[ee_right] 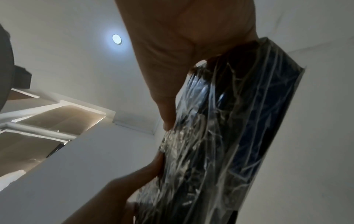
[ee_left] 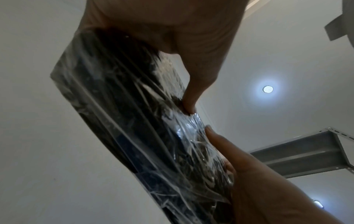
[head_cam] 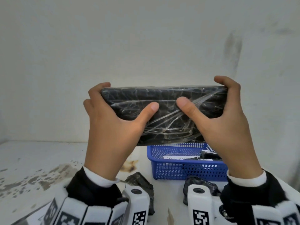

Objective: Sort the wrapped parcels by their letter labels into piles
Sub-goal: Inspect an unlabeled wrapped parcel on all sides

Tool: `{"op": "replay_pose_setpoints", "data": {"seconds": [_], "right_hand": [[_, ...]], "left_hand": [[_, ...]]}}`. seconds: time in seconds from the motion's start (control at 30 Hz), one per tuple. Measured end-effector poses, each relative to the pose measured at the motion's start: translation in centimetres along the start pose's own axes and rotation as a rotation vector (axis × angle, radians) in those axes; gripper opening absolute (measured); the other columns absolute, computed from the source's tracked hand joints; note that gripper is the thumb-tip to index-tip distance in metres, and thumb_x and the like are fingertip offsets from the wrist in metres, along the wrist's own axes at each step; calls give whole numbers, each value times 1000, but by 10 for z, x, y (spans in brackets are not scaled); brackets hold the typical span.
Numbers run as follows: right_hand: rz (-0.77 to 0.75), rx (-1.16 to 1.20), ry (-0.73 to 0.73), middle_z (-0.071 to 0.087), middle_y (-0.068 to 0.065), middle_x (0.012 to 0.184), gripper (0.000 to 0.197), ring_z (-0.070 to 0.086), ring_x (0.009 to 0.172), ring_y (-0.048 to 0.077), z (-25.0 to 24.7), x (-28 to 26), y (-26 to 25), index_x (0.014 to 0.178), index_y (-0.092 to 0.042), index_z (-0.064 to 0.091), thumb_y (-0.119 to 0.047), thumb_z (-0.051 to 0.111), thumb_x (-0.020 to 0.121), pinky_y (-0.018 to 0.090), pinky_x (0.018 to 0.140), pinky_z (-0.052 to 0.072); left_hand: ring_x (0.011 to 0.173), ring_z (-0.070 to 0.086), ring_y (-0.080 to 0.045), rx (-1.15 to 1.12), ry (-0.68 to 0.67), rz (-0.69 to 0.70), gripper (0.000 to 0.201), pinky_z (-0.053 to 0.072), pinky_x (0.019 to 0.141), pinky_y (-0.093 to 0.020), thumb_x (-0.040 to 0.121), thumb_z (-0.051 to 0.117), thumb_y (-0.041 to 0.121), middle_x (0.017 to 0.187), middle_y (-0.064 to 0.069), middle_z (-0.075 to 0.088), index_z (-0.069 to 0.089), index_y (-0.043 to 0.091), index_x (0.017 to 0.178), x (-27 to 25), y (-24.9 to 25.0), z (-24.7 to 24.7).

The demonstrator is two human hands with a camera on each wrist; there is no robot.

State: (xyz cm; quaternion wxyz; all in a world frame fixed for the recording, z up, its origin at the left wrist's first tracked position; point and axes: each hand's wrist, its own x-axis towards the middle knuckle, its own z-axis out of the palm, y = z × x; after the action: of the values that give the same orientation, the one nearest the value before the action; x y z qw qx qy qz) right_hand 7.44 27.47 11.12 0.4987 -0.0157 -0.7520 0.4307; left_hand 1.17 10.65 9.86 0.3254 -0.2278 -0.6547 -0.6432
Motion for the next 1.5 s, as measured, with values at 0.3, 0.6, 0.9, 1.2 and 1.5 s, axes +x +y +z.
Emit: {"op": "replay_pose_setpoints", "data": {"seconds": [0.3, 0.6, 0.9, 1.2, 1.5], "right_hand": [[25, -64, 16, 43, -7, 153, 120, 43, 140, 17, 3, -4, 0, 152, -45, 14, -78, 75, 53, 33, 115, 34], [179, 62, -33, 46, -8, 146, 104, 44, 131, 11, 4, 2, 3, 149, -47, 30, -81, 63, 56, 34, 108, 36], [33, 344, 30, 66, -20, 123, 60, 71, 103, 15, -1, 8, 11, 130, -38, 55, -48, 74, 74, 43, 79, 62], [-1, 444, 15, 74, -4, 99, 24, 72, 94, 14, -10, 13, 13, 119, -27, 58, -24, 63, 96, 43, 78, 62], [-62, 394, 46, 71, -12, 98, 27, 71, 99, 13, -13, 12, 11, 121, -30, 62, -33, 65, 95, 42, 84, 61]], "left_hand": [[92, 49, 12, -31, 43, -43, 84, 36, 68, 7, 55, 77, 58, 125, 8, 36, 28, 31, 118, -2, 1, 7], [130, 34, -13, -32, 91, -45, 92, 37, 107, -35, 62, 67, 74, 132, 10, 42, 38, 29, 136, 3, -4, 2], [109, 59, -4, -138, 28, -62, 67, 46, 103, -33, 78, 61, 60, 125, 8, 52, 49, 28, 135, 16, -8, -14], [87, 57, 8, -185, 58, -88, 19, 47, 92, -26, 104, 36, 36, 93, 30, 59, 50, 33, 116, 16, -4, -15], [87, 61, 0, -256, 13, -84, 7, 52, 89, -27, 100, 44, 41, 93, 18, 60, 48, 39, 105, 11, 3, -10]]}}
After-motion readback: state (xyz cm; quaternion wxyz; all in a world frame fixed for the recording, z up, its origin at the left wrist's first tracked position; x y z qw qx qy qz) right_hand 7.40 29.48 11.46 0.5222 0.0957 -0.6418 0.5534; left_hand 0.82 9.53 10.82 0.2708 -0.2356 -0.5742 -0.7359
